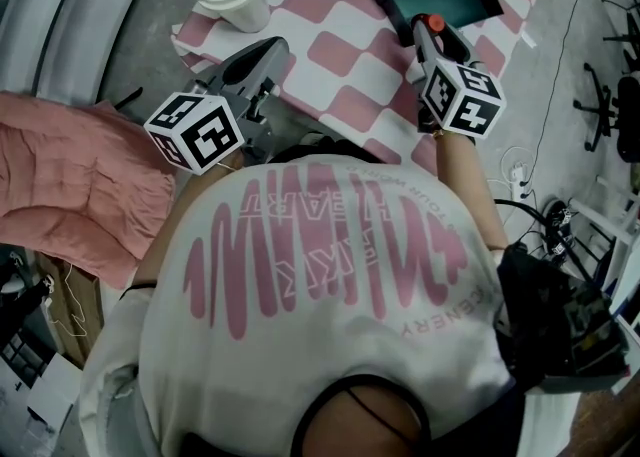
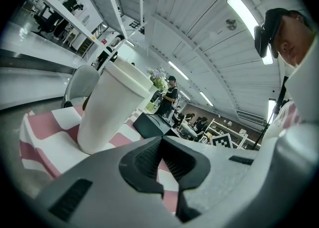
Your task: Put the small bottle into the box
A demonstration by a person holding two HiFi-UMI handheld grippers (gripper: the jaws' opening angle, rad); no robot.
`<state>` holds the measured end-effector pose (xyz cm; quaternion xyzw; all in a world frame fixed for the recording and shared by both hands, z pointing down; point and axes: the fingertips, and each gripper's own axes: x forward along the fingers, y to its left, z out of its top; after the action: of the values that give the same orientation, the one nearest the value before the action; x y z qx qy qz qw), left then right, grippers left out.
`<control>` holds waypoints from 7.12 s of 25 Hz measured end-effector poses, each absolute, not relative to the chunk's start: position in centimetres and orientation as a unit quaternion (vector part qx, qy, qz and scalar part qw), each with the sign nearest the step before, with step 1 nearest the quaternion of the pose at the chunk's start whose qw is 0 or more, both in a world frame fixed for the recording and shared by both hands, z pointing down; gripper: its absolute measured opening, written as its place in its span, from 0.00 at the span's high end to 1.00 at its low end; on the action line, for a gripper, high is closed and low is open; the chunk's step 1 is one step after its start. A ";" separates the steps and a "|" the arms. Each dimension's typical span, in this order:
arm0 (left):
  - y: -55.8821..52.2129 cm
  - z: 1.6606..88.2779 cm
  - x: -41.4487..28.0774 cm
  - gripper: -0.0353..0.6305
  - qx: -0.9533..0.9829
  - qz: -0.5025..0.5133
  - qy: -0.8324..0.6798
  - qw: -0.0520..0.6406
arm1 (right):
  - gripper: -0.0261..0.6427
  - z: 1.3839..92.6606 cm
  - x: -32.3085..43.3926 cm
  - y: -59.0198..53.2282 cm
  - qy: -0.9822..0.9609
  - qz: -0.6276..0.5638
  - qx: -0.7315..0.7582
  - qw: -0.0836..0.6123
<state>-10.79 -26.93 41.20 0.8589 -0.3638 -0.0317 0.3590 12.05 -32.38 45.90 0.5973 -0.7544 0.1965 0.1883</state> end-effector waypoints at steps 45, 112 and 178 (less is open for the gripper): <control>-20.1 41.6 -10.9 0.94 0.810 -0.056 -0.448 0.375 | 0.75 45.9 12.1 -32.3 -0.793 0.155 0.563 0.175; -11.3 37.1 -14.7 0.94 0.772 -0.085 -0.537 0.330 | 0.69 42.5 12.8 -30.0 -0.837 0.181 0.487 0.173; -12.5 38.0 5.2 0.94 0.855 -0.037 -0.429 0.291 | 0.95 42.0 26.4 -13.5 -0.793 0.244 0.546 0.119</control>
<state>5.19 -12.52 38.04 0.8546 -0.4287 -0.0368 0.2906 26.41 -13.47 42.05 0.5461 -0.7925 0.2442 0.1185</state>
